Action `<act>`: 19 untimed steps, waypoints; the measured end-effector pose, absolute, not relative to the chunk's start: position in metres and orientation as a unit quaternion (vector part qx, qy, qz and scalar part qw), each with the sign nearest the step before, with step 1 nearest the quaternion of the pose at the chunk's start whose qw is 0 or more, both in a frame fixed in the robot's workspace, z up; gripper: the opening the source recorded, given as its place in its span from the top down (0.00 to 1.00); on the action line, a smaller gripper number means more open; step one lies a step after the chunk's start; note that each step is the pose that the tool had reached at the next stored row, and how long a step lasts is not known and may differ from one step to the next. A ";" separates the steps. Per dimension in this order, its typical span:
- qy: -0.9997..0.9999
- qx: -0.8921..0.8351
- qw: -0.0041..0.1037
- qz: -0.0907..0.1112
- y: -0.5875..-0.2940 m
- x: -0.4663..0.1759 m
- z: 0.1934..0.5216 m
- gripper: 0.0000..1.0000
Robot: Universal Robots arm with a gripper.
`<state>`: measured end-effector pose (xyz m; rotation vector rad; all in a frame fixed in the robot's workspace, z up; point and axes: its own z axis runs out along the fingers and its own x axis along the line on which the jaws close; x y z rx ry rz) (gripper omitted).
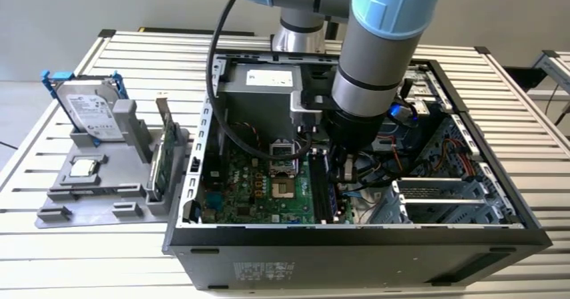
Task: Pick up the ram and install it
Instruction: 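Press down the ram until it locks into place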
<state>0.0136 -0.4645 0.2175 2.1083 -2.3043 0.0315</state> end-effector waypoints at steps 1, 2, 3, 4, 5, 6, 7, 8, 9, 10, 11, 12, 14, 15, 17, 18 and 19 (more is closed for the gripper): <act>-0.738 0.675 0.009 0.010 -0.465 0.014 0.218 1.00; -0.738 0.675 0.008 0.009 -0.465 0.014 0.219 1.00; -0.738 0.675 0.007 0.009 -0.464 0.014 0.221 1.00; -0.738 0.675 0.006 0.008 -0.464 0.014 0.224 1.00; -0.738 0.675 0.007 0.009 -0.465 0.014 0.229 1.00; -0.738 0.675 0.008 0.009 -0.465 0.014 0.233 1.00; -0.738 0.675 0.008 0.009 -0.465 0.014 0.238 1.00; -0.738 0.675 0.008 0.009 -0.465 0.014 0.242 1.00; -0.738 0.675 0.008 0.009 -0.465 0.014 0.246 1.00; -0.738 0.675 0.008 0.009 -0.465 0.014 0.250 1.00; -0.738 0.675 0.008 0.009 -0.465 0.014 0.255 1.00; -0.738 0.675 0.008 0.009 -0.465 0.014 0.259 1.00; -0.738 0.675 0.008 0.009 -0.465 0.014 0.266 1.00; -0.738 0.675 0.008 0.009 -0.465 0.014 0.270 1.00; -0.738 0.675 0.008 0.009 -0.465 0.014 0.276 1.00; -0.738 0.675 0.008 0.009 -0.465 0.014 0.278 1.00; -0.738 0.675 0.008 0.009 -0.465 0.014 0.279 1.00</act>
